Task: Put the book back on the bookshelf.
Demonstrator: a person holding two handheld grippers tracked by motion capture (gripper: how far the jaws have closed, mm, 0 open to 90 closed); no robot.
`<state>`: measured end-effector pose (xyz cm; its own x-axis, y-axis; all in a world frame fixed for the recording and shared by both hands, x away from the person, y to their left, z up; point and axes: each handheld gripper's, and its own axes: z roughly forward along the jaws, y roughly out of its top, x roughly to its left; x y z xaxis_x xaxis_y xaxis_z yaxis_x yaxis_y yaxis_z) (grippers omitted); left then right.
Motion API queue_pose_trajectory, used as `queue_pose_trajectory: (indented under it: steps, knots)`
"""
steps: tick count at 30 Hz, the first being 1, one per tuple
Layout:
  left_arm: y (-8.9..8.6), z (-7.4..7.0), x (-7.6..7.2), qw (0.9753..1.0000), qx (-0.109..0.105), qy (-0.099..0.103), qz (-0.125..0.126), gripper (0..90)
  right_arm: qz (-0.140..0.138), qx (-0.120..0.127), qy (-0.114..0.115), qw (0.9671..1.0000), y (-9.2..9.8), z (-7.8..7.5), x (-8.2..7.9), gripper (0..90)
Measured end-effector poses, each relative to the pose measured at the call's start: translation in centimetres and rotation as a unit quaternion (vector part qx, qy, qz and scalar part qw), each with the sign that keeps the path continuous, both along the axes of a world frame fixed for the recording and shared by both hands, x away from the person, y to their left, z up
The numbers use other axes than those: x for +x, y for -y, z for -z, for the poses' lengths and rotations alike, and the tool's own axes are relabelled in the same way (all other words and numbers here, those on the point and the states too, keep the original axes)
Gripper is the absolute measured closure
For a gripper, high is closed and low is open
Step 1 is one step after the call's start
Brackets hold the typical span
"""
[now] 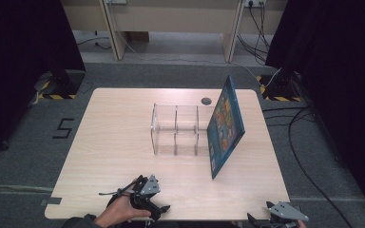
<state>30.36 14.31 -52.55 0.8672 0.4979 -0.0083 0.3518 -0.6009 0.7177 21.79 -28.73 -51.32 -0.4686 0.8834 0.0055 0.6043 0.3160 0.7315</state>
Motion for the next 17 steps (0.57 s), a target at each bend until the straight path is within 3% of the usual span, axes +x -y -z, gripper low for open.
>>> queue_pose_trajectory:
  steps: [6, 17]
  knots:
    - [-0.01, 0.00, 0.00, 1.0000, 0.000, 0.000, 0.000, 0.0, -0.004, -0.018, -0.019, 0.9997, -0.12, 0.42, -0.01, 15.7]
    - [-0.02, 0.01, -0.01, 1.0000, 0.000, 0.001, 0.000, 0.0, -0.011, -0.032, -0.007, 0.9994, -0.18, 0.66, -0.12, 14.9]
